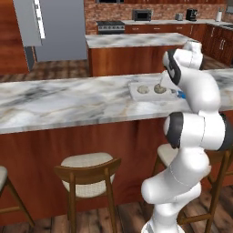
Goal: Place two dumplings into each of the tupperware containers and then place the containers in the fridge.
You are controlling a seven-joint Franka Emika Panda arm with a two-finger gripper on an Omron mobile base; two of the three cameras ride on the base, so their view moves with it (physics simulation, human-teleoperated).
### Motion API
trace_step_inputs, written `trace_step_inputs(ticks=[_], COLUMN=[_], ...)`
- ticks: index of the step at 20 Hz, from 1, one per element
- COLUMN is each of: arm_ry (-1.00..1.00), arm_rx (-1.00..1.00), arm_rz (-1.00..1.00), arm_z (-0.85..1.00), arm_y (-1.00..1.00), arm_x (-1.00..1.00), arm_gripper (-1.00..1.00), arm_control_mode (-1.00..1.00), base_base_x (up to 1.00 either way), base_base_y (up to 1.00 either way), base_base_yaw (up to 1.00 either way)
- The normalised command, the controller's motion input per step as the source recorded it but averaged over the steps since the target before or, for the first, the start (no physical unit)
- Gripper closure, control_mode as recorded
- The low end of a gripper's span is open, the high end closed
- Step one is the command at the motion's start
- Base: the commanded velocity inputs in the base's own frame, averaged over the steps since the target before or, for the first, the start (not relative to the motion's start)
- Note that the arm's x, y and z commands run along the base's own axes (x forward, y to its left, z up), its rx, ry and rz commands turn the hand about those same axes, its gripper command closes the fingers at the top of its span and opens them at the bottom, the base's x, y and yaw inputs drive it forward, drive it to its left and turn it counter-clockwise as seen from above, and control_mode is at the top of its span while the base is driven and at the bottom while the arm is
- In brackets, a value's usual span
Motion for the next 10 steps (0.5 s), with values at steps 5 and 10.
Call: trace_step_inputs(ticks=[5, 10], arm_ry=[-0.11, -0.02], arm_rx=[0.00, 0.00], arm_rz=[-0.11, -0.13], arm_z=[0.83, 0.35], arm_y=[0.34, 0.80], arm_x=[-0.56, -0.97], arm_gripper=[1.00, 1.00], arm_control_mode=[-1.00, -1.00], base_base_x=[0.00, 0.00], base_base_y=[0.00, 0.00], base_base_yaw=[0.00, 0.00])
